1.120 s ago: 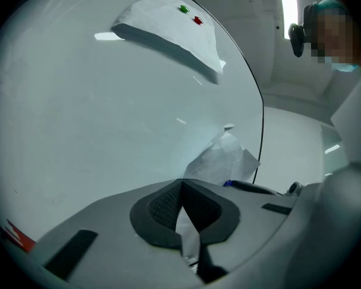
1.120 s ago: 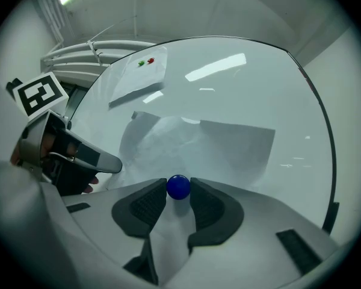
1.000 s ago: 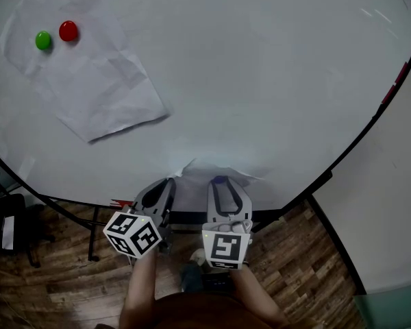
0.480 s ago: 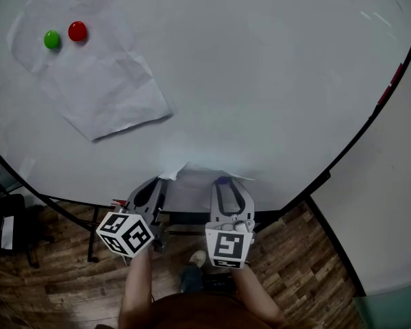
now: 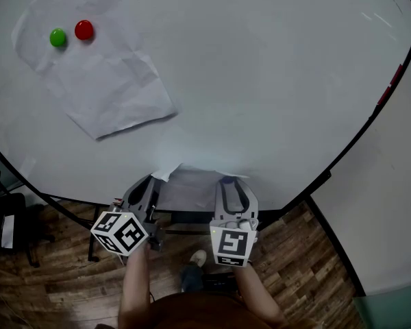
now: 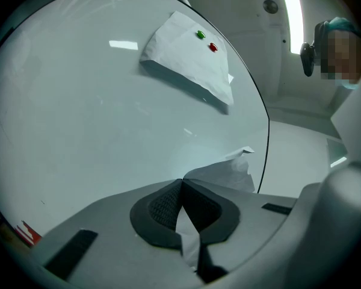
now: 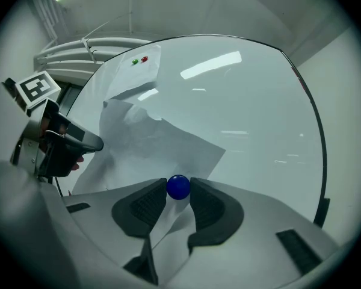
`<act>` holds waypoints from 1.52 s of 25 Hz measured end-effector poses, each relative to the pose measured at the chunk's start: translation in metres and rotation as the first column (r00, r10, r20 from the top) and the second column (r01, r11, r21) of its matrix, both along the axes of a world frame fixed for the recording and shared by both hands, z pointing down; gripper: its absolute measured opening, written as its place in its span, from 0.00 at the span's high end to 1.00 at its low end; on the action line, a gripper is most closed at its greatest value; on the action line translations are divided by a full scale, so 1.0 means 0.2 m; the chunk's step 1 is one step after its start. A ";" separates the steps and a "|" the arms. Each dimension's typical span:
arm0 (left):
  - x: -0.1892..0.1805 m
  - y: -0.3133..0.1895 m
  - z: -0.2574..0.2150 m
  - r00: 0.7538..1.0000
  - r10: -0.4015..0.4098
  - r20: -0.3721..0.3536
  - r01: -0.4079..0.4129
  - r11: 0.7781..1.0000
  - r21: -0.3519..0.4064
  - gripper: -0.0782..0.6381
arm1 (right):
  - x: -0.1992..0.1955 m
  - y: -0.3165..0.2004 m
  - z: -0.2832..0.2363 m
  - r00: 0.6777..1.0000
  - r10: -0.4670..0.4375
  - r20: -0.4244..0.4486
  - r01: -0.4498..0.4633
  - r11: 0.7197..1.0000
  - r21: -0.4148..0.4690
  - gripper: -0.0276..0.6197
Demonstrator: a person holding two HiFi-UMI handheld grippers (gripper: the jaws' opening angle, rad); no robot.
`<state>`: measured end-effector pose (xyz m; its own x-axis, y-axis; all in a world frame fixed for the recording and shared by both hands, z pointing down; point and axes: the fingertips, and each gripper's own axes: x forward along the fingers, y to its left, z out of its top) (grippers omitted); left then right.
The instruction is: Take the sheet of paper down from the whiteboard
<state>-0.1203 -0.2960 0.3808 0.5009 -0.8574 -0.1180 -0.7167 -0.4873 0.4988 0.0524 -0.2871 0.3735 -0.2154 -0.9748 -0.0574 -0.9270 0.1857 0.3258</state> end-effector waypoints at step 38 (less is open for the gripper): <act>-0.23 0.04 -0.04 0.991 -0.098 -0.087 0.098 0.995 -0.009 0.86 | 0.12 -0.01 0.04 0.998 0.043 0.040 -0.042 0.999 -0.031 0.75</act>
<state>-0.1653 -0.2878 0.3726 0.4023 -0.9026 -0.1530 -0.7148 -0.4141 0.5636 0.0759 -0.2887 0.3807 -0.1718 -0.9845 -0.0359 -0.9466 0.1549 0.2829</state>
